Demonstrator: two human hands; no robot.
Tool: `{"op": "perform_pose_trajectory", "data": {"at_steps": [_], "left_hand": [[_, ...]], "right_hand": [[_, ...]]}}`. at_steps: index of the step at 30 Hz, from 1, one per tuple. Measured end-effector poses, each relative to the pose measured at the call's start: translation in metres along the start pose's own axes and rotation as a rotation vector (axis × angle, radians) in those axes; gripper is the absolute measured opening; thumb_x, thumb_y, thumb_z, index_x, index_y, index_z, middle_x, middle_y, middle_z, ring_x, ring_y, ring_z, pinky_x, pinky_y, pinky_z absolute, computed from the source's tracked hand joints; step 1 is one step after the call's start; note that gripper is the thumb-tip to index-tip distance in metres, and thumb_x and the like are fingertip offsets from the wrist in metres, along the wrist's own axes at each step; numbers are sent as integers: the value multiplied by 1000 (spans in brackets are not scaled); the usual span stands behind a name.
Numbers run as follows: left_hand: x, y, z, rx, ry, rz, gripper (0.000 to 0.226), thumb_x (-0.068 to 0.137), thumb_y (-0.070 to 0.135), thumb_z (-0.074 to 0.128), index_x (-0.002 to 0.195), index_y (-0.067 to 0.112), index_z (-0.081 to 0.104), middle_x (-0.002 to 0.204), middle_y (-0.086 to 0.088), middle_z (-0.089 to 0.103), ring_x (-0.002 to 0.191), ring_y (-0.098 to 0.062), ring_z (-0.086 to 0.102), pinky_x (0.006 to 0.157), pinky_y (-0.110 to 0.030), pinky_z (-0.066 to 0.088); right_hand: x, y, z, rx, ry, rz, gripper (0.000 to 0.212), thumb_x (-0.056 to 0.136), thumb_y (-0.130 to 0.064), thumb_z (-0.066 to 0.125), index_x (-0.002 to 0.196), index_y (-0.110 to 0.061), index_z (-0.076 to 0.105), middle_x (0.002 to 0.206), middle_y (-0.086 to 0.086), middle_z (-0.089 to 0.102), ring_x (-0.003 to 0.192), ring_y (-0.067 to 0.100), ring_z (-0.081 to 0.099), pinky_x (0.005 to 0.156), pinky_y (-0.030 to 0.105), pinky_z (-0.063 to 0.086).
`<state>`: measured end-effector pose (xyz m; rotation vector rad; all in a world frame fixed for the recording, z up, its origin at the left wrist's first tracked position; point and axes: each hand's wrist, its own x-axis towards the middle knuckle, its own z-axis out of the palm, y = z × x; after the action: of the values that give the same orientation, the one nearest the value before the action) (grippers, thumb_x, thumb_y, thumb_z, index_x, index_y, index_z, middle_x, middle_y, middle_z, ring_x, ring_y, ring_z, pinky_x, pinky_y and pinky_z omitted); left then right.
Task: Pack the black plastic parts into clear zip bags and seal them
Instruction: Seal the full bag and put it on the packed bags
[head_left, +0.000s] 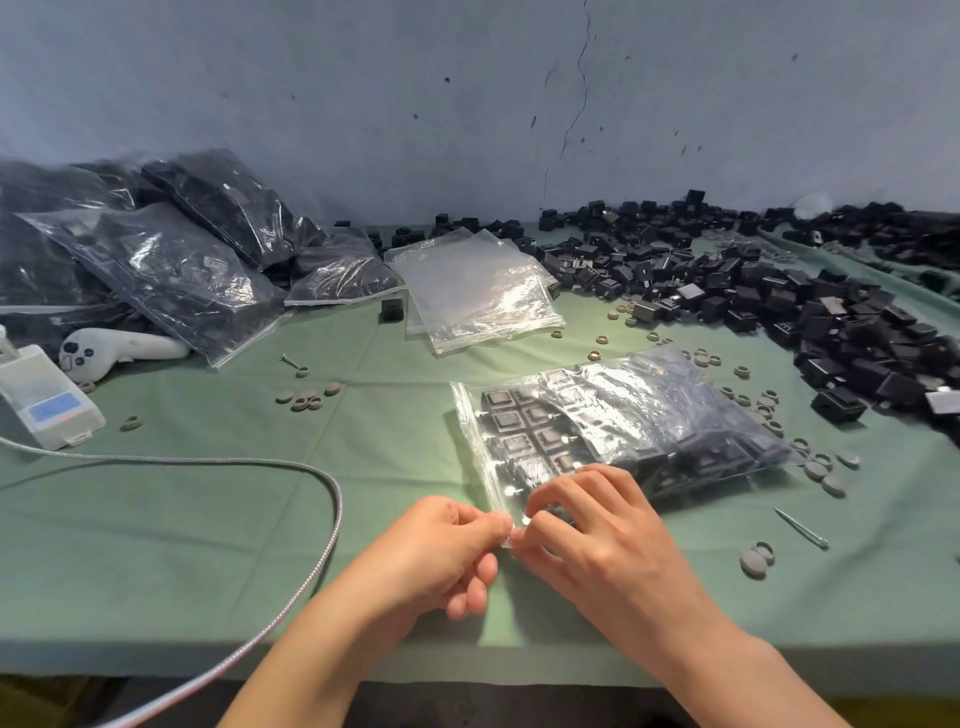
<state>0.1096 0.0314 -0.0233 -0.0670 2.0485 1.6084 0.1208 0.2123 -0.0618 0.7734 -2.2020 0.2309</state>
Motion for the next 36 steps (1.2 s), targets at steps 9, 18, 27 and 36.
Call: {"op": "perform_pose_trajectory", "data": {"at_steps": [9,18,27,36], "left_hand": [[-1,3,5,28,23,1,25,101,19,52,80,6,57,46,0,52,31,-10,46,31,-15,30],[-5,5,3,-38,6,4,29,101,17,54,74,6,57,50,-2,52,32,-9,46,32,-17,33],[-6,7,5,-45,12,-7,32,101,18,55,70,7,58,51,-2,52,34,-10,47,32,-17,33],[-8,10,8,-43,39,-20,31,100,17,56,70,7,57,50,-1,51,33,-9,46,31,-17,33]], "right_hand": [[-1,1,1,-16,-2,-28,18,95,-29,69,78,-23,65,89,-8,62,77,16,56,88,32,45],[-1,0,-2,7,-13,-38,21,99,-29,65,80,-21,67,90,-9,64,78,16,58,87,33,48],[-3,2,0,37,-28,-47,14,99,-27,66,86,-22,69,92,-9,64,80,16,58,87,33,46],[-7,4,4,45,-26,-62,8,94,-21,72,92,-23,65,95,-9,63,82,16,59,90,35,45]]}}
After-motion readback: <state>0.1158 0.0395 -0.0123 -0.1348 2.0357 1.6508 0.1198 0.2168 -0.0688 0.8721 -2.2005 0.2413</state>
